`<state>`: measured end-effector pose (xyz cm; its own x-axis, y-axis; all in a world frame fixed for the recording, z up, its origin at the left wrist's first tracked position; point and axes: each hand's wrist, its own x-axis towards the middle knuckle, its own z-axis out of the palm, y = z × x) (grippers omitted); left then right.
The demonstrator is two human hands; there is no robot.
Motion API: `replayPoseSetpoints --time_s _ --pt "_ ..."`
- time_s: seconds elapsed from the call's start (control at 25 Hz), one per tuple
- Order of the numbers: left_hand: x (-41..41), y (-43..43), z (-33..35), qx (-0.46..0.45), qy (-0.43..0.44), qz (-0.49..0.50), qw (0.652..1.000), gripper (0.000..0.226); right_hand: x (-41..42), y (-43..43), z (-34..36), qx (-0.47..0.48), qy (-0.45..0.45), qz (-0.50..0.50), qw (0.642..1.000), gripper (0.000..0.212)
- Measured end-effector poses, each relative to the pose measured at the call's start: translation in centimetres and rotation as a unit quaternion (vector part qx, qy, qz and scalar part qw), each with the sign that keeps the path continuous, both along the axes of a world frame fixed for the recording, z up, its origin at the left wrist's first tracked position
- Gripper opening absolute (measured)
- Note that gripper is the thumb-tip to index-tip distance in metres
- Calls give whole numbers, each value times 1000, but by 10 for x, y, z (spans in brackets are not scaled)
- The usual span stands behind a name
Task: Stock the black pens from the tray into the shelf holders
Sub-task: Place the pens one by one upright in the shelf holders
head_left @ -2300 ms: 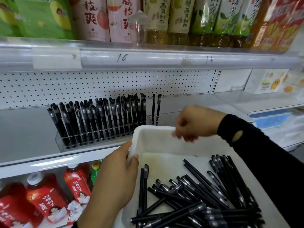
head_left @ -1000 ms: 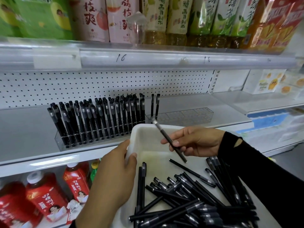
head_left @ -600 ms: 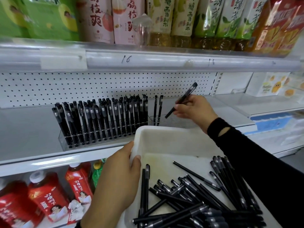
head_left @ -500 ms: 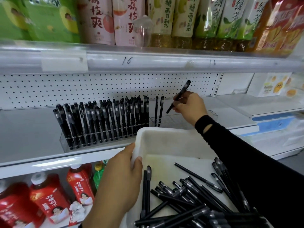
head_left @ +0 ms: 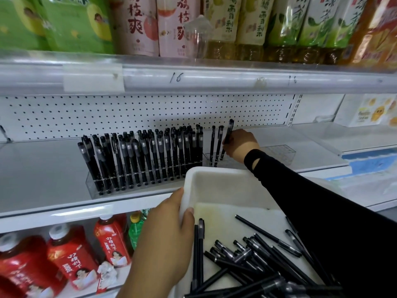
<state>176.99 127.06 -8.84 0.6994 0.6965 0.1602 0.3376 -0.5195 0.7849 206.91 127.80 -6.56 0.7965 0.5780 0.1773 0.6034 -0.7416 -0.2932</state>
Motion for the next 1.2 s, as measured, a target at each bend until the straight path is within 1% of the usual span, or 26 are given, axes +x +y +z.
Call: replayPoseSetpoints --time_s 0.16,0.24,0.36,0.52,0.64,0.76,0.84,0.92,0.96,1.0,1.04,1.08,1.16,1.2 --pt "1 1 -1 4 2 -4 1000 33 2 7 -4 -67 23 3 997 35" --pt "1 0 -1 6 2 -6 1000 34 2 7 -3 -78 30 -7 997 38" --pt "0 -1 -1 11 4 -6 1000 36 3 6 -1 -56 55 -29 996 36" --pt "1 -3 -1 14 6 -9 1000 34 2 5 -1 -58 51 -7 997 26" --pt "2 -4 -2 17 3 -10 1000 34 -5 -2 5 -4 64 -1 998 37" --pt "1 -3 -2 15 -2 -4 1000 35 -9 -10 16 3 67 -1 998 36" --pt "1 -2 -2 14 0 -8 1000 37 -14 -20 22 -7 48 6 999 34" --pt "1 -1 -1 10 0 -5 1000 36 -26 -39 29 21 -6 29 999 23" --pt "1 -1 -1 6 -1 -3 1000 35 -34 -51 34 35 -16 55 998 22" --pt "2 -1 0 4 0 -3 1000 35 -45 -66 40 19 -1 89 996 26" --pt "2 -2 0 2 1 -5 1000 34 -58 -81 45 -41 30 127 991 29" --pt "3 -2 0 0 1 -4 1000 33 -70 -94 47 -138 63 152 977 30" --pt "3 -4 1 -10 -1 -1 1000 32 -94 -114 40 -337 100 163 922 24" --pt "2 -6 2 -12 -3 -1 1000 33 -103 -122 32 -404 104 160 895 22"
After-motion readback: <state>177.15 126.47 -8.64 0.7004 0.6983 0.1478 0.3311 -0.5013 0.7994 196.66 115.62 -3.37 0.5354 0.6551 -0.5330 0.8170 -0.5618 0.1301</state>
